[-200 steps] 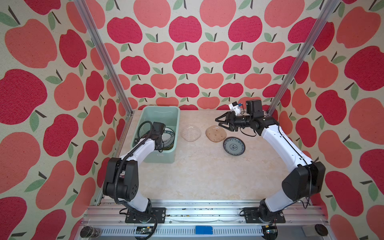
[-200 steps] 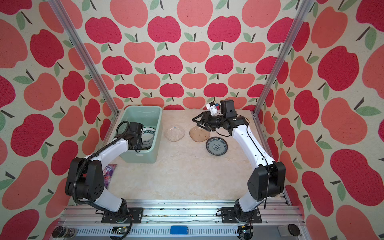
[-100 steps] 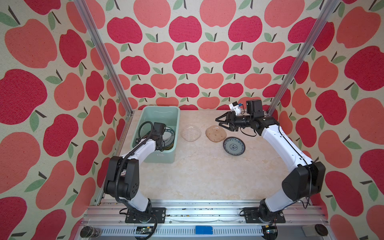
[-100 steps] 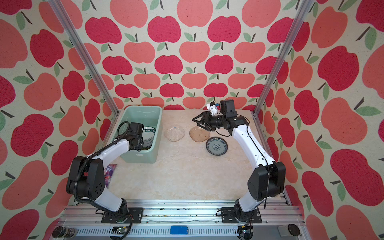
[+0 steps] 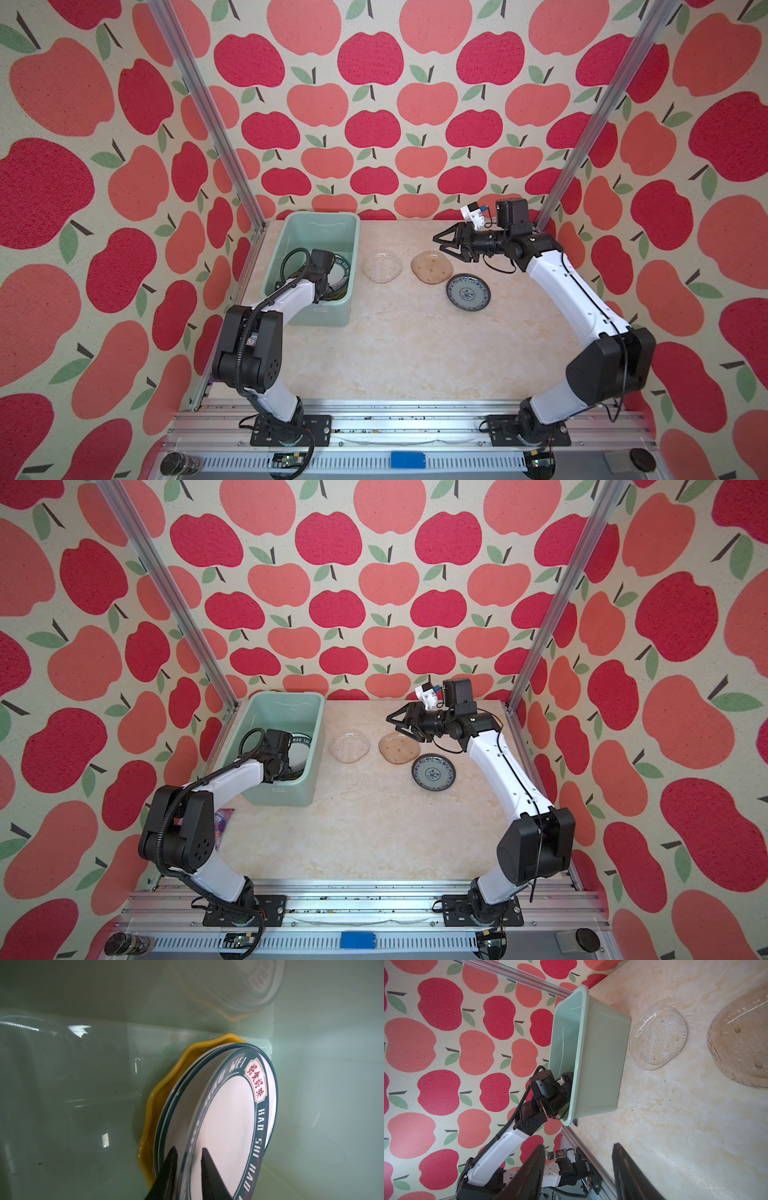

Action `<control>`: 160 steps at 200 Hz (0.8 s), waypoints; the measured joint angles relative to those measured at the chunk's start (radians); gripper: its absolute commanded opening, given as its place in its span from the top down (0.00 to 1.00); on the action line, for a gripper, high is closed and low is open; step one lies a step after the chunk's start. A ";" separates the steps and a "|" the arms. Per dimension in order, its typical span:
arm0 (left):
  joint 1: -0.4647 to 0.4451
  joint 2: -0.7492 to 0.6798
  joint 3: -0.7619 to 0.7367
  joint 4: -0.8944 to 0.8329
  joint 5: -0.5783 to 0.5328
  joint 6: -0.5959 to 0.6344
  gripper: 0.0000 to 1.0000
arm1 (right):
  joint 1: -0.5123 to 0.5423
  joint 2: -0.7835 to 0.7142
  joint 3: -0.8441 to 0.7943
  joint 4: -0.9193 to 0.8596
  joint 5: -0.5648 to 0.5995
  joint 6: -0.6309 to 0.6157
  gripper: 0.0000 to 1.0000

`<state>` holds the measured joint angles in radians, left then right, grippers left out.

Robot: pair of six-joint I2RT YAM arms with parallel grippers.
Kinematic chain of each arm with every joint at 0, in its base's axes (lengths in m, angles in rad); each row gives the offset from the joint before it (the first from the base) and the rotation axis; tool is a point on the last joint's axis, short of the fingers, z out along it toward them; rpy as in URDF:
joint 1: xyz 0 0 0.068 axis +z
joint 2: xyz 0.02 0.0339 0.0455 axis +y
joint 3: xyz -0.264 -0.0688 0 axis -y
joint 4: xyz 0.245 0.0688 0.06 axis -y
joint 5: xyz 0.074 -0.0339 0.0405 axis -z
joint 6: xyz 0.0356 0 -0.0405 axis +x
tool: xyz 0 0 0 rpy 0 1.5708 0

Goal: Place the plates into the plastic bin on the countertop
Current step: 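Lower the plate into the bin onto the stacked plates with the left gripper, then open the left gripper and raise it out of the bin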

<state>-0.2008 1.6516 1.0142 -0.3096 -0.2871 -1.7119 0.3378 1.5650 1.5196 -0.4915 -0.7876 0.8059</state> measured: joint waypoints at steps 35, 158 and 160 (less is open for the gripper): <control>0.000 0.000 -0.002 0.009 0.000 -0.010 0.58 | 0.000 0.000 0.000 0.000 0.000 0.000 0.45; 0.005 -0.004 -0.001 0.037 0.015 0.052 0.15 | 0.000 -0.008 -0.002 -0.005 0.003 0.000 0.45; 0.006 -0.006 0.000 0.033 0.016 0.058 0.15 | 0.000 -0.009 -0.002 -0.005 0.004 0.000 0.45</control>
<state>-0.1947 1.6455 1.0142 -0.2764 -0.2714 -1.6539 0.3378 1.5562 1.5177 -0.4969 -0.7837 0.8055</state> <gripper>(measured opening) 0.823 0.548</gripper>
